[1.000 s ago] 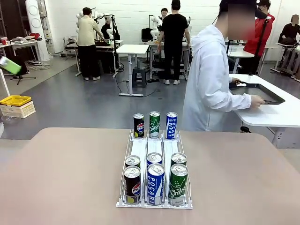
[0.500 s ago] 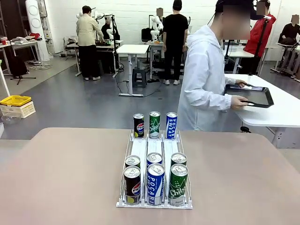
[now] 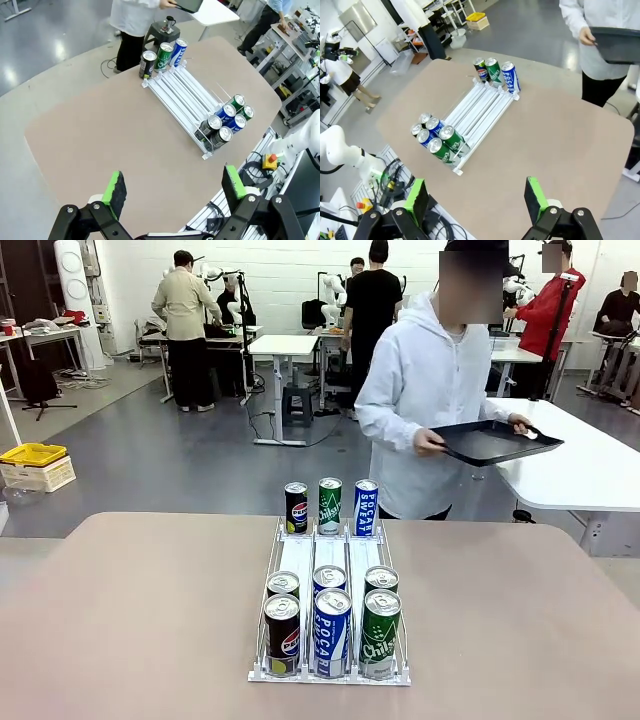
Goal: Retrieve and hand over the desired beverage to the person.
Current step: Pick up a can of the same type that the person held from the Automatic Can Dispenser.
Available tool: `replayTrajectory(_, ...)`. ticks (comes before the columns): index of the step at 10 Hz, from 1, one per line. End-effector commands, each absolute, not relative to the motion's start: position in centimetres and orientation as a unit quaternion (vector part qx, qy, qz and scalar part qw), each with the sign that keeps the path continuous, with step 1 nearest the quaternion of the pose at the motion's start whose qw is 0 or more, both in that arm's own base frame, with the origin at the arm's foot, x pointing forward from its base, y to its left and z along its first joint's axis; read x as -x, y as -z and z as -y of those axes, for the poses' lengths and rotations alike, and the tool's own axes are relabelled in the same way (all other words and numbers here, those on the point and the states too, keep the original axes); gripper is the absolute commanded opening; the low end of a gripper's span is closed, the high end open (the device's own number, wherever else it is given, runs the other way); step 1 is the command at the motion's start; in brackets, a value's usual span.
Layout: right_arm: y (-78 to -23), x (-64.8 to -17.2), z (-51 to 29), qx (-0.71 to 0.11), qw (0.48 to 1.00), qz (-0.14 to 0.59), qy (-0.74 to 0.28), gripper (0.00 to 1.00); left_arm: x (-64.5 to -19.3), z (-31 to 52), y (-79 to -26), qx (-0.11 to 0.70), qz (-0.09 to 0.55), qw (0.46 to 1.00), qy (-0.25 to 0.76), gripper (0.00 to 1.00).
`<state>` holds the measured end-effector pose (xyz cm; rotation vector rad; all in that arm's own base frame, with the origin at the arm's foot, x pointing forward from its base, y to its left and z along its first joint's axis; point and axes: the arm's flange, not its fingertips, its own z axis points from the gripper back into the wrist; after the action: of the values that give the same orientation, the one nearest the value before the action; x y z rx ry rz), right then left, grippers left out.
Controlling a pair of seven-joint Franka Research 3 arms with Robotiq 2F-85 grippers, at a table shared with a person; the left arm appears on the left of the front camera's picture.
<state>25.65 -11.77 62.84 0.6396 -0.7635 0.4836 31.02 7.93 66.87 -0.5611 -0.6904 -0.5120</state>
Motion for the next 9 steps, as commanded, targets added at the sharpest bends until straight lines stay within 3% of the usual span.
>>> replayTrajectory(1,-62.91,-25.7,11.72,-0.31,0.845,0.364,-0.24,1.0,-31.04,-8.19,-66.94,0.267,0.331,0.869,0.253,1.0)
replayTrajectory(9,-62.91,-25.7,11.72,-0.31,0.845,0.364,-0.24,1.0,-31.04,-8.19,-66.94,0.267,0.331,0.869,0.253,1.0)
